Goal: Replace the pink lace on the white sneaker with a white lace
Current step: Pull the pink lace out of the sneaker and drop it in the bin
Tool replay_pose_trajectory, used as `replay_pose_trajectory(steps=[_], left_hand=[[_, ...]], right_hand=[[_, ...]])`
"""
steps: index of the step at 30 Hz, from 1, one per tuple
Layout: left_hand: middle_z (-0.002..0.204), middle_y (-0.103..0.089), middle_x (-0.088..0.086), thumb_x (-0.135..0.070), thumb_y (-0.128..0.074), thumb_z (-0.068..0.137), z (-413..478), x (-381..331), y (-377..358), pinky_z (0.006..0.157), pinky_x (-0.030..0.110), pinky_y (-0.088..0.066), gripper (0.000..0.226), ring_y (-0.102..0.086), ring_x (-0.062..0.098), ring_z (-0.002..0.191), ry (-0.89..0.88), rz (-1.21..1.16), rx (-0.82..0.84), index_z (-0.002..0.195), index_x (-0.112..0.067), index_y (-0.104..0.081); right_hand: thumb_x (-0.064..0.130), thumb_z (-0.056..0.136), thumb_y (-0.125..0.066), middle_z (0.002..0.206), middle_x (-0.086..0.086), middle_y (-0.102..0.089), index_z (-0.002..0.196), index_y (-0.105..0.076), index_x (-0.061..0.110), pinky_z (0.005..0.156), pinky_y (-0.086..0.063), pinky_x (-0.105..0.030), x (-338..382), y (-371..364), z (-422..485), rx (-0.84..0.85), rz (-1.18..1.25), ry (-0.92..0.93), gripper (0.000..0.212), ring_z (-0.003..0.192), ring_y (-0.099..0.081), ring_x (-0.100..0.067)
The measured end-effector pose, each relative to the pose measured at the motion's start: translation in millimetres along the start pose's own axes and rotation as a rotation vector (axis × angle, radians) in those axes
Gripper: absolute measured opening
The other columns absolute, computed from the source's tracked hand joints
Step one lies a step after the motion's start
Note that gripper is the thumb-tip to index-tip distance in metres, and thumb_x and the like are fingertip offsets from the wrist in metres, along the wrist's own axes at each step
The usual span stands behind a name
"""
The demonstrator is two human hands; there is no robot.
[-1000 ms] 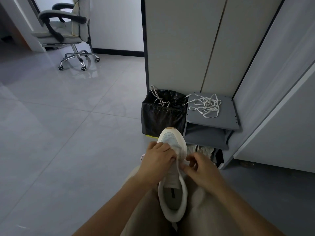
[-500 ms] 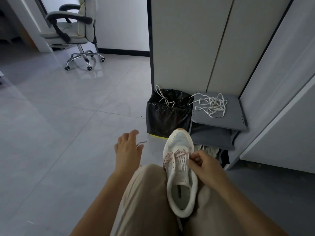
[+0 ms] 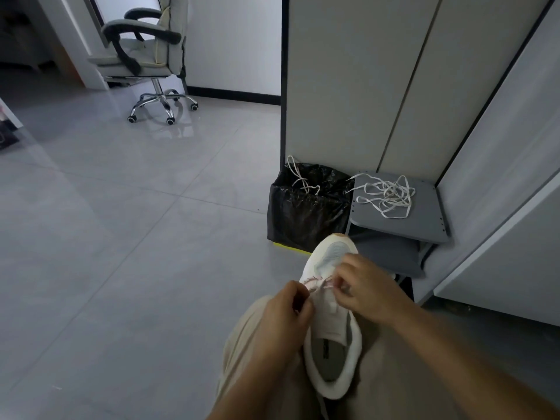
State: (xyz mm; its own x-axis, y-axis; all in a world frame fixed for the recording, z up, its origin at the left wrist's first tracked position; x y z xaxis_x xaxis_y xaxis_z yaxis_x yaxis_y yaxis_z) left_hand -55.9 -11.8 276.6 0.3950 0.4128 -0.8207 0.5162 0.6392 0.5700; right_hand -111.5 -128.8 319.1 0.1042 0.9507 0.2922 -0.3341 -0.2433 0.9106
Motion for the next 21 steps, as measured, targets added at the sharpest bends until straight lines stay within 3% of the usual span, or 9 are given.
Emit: replay_pose_trajectory(steps=[3,6,8,10,12,14,17,21], left_hand=[[0.065,-0.055,-0.006,-0.025,-0.055,0.088,-2,3,7,0.055,0.014,-0.039,0.004,-0.051,-0.002,0.065,0.006,0.007,-0.026,0.087,-0.022,-0.056],[0.064,-0.054,-0.007,-0.028,-0.054,0.089,-3,1,8,0.056,0.012,-0.040,0.004,-0.051,-0.004,0.065,0.013,0.024,-0.009,0.088,-0.025,-0.056],[0.065,-0.055,-0.008,-0.031,-0.053,0.089,-4,-2,11,0.053,0.014,-0.039,0.003,-0.052,-0.001,0.066,-0.017,0.050,-0.021,0.088,-0.029,-0.055],[0.062,-0.052,-0.008,-0.024,-0.054,0.090,-6,-8,13,0.054,0.011,-0.038,0.003,-0.052,-0.004,0.066,-0.025,-0.012,-0.012,0.089,-0.024,-0.056],[0.061,-0.049,-0.008,-0.017,-0.055,0.091,-9,-13,12,0.058,0.008,-0.038,0.005,-0.051,-0.005,0.066,-0.032,-0.059,0.001,0.090,-0.013,-0.058],[0.061,-0.051,-0.008,-0.017,-0.055,0.090,-11,-15,13,0.059,0.009,-0.038,0.006,-0.051,-0.003,0.067,-0.054,-0.066,-0.020,0.089,-0.011,-0.059],[0.066,-0.056,-0.018,-0.017,-0.057,0.089,-11,-11,15,0.058,0.010,-0.038,0.005,-0.051,0.000,0.065,-0.028,-0.080,-0.031,0.085,-0.014,-0.058],[0.060,-0.049,-0.008,-0.018,-0.055,0.090,-13,-16,20,0.058,0.009,-0.037,0.006,-0.050,-0.004,0.068,-0.053,-0.042,-0.044,0.089,-0.013,-0.058]], right_hand=[[0.003,0.075,-0.070,0.069,0.007,-0.049,0.065,-0.053,0.019,0.056,-0.039,-0.011,-62,14,-36,-0.129,0.350,-0.429,0.025,0.061,-0.050,-0.009],[0.006,0.082,-0.066,0.074,0.000,-0.056,0.072,-0.057,0.019,0.058,-0.038,-0.012,-81,-1,-66,-0.106,0.566,-0.653,0.019,0.067,-0.052,-0.012],[0.011,0.080,-0.069,0.085,0.001,-0.055,0.082,-0.057,0.020,0.066,-0.039,-0.018,-65,-3,-58,-0.117,0.551,-0.589,0.015,0.076,-0.052,-0.013],[0.017,0.075,-0.074,0.092,0.003,-0.052,0.090,-0.061,0.020,0.074,-0.040,-0.019,-32,12,-34,-0.187,0.321,-0.369,0.021,0.083,-0.049,-0.010],[0.027,0.065,-0.079,0.085,0.004,-0.054,0.080,-0.065,0.021,0.073,-0.038,-0.022,10,10,-10,-0.158,-0.043,-0.121,0.021,0.081,-0.049,-0.011],[0.027,0.053,-0.086,0.071,0.003,-0.054,0.064,-0.061,0.020,0.067,-0.033,-0.025,32,-2,3,-0.109,-0.281,-0.030,0.027,0.070,-0.052,-0.017],[0.016,0.047,-0.089,0.062,0.000,-0.054,0.057,-0.059,0.016,0.058,-0.042,-0.030,40,-11,7,-0.079,-0.376,-0.013,0.032,0.059,-0.055,-0.019],[0.015,0.043,-0.087,0.056,0.005,-0.049,0.052,-0.054,0.017,0.047,-0.040,-0.026,30,3,-3,-0.021,-0.265,0.013,0.035,0.051,-0.051,-0.015]])
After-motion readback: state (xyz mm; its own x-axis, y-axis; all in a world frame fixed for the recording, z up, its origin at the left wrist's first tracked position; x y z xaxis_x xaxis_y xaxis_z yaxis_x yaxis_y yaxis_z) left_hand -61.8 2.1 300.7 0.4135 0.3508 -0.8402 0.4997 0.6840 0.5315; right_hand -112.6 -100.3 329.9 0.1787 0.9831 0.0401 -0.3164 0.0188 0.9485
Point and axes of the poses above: each hand's wrist, its own z-axis towards the middle knuckle, its own y-axis out of the back of the hand, x = y × z, the point moved 10 cm from there along z, towards the middle knuckle
